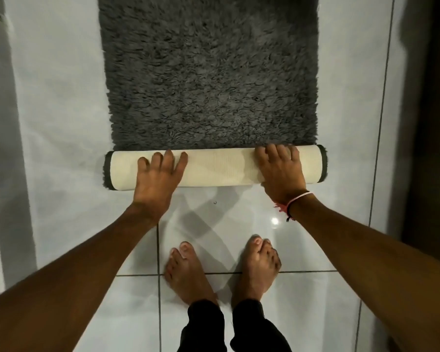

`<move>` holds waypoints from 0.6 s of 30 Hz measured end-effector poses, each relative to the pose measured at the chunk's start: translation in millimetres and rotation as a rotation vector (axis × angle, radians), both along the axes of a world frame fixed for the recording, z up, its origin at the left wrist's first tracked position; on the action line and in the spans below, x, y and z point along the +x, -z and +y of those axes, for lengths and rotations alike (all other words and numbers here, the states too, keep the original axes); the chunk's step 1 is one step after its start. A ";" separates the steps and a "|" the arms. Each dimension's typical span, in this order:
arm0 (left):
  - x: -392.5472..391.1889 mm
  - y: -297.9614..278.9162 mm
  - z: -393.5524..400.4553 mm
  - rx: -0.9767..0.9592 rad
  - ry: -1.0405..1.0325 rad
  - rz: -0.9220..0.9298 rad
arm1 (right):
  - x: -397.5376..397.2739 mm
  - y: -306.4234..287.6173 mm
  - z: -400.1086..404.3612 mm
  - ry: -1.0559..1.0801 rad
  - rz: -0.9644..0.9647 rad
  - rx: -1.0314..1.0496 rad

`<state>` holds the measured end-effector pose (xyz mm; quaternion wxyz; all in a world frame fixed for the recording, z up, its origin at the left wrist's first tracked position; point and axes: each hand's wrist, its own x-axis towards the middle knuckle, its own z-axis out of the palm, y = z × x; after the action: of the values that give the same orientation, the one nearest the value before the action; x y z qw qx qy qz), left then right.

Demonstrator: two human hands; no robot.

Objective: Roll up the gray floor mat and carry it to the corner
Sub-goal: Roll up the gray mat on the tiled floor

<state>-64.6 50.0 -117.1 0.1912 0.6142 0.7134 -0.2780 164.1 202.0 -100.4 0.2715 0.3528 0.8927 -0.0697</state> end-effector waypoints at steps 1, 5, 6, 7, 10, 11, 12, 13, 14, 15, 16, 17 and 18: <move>0.3 1.8 0.2 0.000 -0.014 -0.003 | 0.5 4.9 -0.5 0.006 0.012 0.010; 11.1 -11.9 -20.4 -0.030 -0.133 -0.119 | 12.1 -10.2 -21.0 0.051 0.001 -0.089; 17.6 -15.2 -32.8 -0.078 -0.153 -0.151 | 16.2 -14.4 -30.6 0.049 -0.021 -0.143; 24.2 -18.0 -45.4 -0.141 -0.174 -0.197 | 19.8 -16.8 -39.7 0.053 -0.055 -0.219; 36.6 -31.7 -74.4 -0.189 -0.166 -0.283 | 30.1 -28.1 -58.5 0.115 -0.124 -0.337; 36.1 -37.3 -78.8 -0.142 -0.158 -0.278 | 32.6 -31.6 -62.4 0.153 -0.096 -0.303; 33.7 -40.5 -81.1 -0.060 -0.173 -0.254 | 34.4 -34.2 -65.0 0.187 -0.040 -0.243; 29.8 -43.1 -80.3 0.044 -0.221 -0.219 | 35.0 -36.4 -65.7 0.216 0.024 -0.181; 26.8 -46.0 -80.3 0.129 -0.266 -0.185 | 34.9 -38.2 -68.6 0.231 0.088 -0.125; 22.9 -47.4 -77.4 0.193 -0.287 -0.179 | 33.0 -39.7 -68.3 0.221 0.131 -0.104; 19.6 -47.1 -74.8 0.213 -0.272 -0.205 | 30.9 -39.4 -67.3 0.193 0.126 -0.128; 17.5 -44.7 -70.8 0.173 -0.231 -0.240 | 28.0 -36.4 -64.0 0.158 0.079 -0.177; 16.5 -41.0 -67.1 0.098 -0.184 -0.263 | 23.8 -33.6 -58.3 0.115 0.008 -0.209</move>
<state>-48.1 -17.1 -76.1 0.2775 0.5862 0.7479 -0.1414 187.9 143.7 -66.8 0.2989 0.3728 0.8600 -0.1791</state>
